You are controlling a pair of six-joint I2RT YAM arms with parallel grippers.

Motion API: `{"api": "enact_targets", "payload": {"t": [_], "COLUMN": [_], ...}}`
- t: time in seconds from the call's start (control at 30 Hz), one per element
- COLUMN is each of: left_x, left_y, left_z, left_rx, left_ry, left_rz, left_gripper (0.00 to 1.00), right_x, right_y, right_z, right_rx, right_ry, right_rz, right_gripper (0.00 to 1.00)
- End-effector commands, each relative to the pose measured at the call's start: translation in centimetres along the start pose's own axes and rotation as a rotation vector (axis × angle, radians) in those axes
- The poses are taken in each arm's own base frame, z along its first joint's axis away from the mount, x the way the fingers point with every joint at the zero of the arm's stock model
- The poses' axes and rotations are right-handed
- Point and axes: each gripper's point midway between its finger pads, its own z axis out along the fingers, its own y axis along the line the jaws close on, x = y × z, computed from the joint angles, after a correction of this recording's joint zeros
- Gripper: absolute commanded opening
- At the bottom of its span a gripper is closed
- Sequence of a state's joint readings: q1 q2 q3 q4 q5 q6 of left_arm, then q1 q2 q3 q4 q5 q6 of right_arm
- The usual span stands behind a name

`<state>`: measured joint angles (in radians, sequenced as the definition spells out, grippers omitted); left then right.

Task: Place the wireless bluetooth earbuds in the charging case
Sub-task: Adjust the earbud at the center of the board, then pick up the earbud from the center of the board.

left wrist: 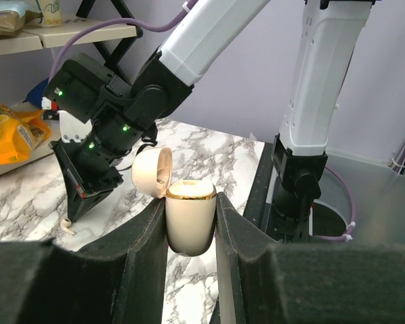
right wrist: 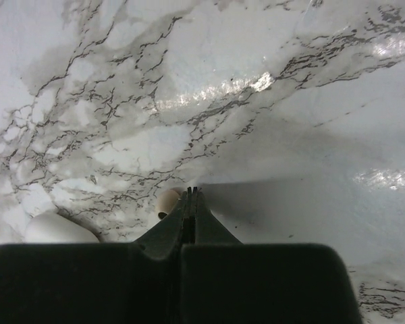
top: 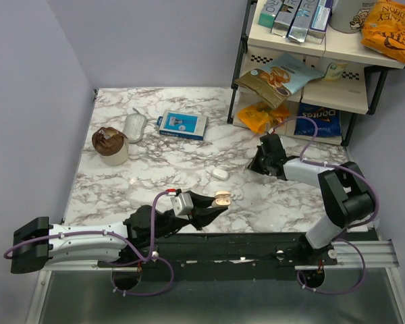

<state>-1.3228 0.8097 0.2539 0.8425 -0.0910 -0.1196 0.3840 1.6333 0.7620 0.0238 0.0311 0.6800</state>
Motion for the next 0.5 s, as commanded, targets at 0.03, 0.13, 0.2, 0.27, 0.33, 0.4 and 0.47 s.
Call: {"api": "enact_targets", "payload": {"t": [0.03, 0.13, 0.2, 0.27, 0.33, 0.4, 0.47], "left_x": [-0.6, -0.6, -0.4, -0.5, -0.6, -0.6, -0.7], "left_y": [0.1, 0.2, 0.3, 0.2, 0.3, 0.2, 0.1], "left_z": [0.0, -0.1, -0.1, -0.1, 0.0, 0.1, 0.1], "left_rx": [-0.011, -0.013, -0.017, -0.016, -0.016, -0.014, -0.009], "left_ry": [-0.021, -0.018, -0.017, -0.019, -0.023, -0.022, -0.024], "left_rz": [0.007, 0.007, 0.009, 0.007, 0.010, 0.009, 0.009], "left_gripper": [0.00, 0.00, 0.00, 0.00, 0.00, 0.00, 0.00], "right_x": [0.4, -0.8, -1.8, -2.7, -2.9, -4.1, -3.6], "right_y": [-4.1, -3.9, -2.8, -0.7, 1.0, 2.5, 2.8], "right_z": [-0.2, -1.6, -2.4, -2.9, -3.3, -3.6, -3.3], "right_rx": [0.150, 0.144, 0.096, 0.028, -0.038, -0.072, -0.055], "right_ry": [0.031, -0.009, -0.022, -0.010, 0.014, 0.003, 0.036], "right_rz": [-0.013, -0.023, -0.073, -0.108, -0.138, -0.166, -0.204], "right_gripper": [0.05, 0.23, 0.50, 0.60, 0.64, 0.66, 0.66]}}
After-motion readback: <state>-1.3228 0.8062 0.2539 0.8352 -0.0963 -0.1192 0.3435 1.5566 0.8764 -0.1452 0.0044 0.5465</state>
